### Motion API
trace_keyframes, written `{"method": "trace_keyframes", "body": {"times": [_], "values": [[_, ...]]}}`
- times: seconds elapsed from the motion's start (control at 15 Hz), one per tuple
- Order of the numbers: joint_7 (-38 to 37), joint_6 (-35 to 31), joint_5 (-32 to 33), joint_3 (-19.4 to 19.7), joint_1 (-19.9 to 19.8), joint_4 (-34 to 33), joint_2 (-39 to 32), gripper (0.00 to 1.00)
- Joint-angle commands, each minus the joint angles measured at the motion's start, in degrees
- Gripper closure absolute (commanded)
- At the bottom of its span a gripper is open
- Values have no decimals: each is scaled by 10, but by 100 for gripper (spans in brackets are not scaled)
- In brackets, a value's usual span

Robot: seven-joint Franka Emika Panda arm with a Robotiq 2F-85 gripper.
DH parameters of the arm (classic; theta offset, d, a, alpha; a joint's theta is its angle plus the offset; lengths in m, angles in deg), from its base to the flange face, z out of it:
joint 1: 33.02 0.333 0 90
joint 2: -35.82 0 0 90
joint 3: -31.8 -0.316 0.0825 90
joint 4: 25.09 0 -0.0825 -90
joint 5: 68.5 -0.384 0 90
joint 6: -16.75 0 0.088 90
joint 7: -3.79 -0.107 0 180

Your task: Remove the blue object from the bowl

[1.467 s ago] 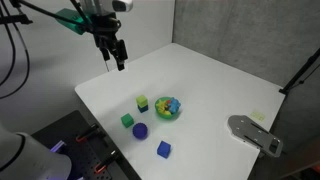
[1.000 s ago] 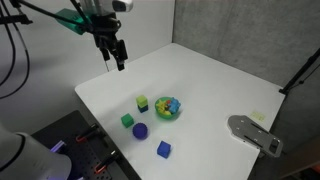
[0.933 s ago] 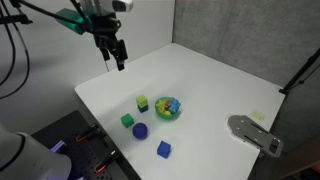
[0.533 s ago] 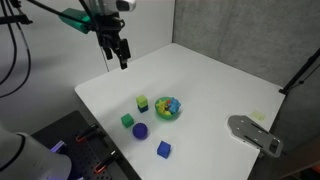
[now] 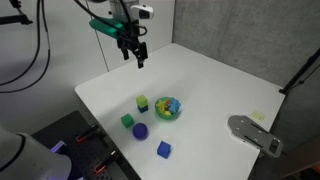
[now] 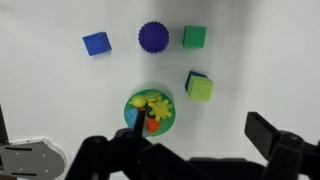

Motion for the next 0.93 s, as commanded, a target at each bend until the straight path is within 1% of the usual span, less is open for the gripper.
{"method": "trace_keyframes", "body": {"times": [0.0,0.4,0.53,0.87], "values": [[-8,-26,-3,-5,3,-60,-97,0],[-16,-95,7,-2,1,-134,-248,0],[-21,-105,11,2,2,-166,-292,0],[-74,-114,43,25,7,-246,-399,0]]}}
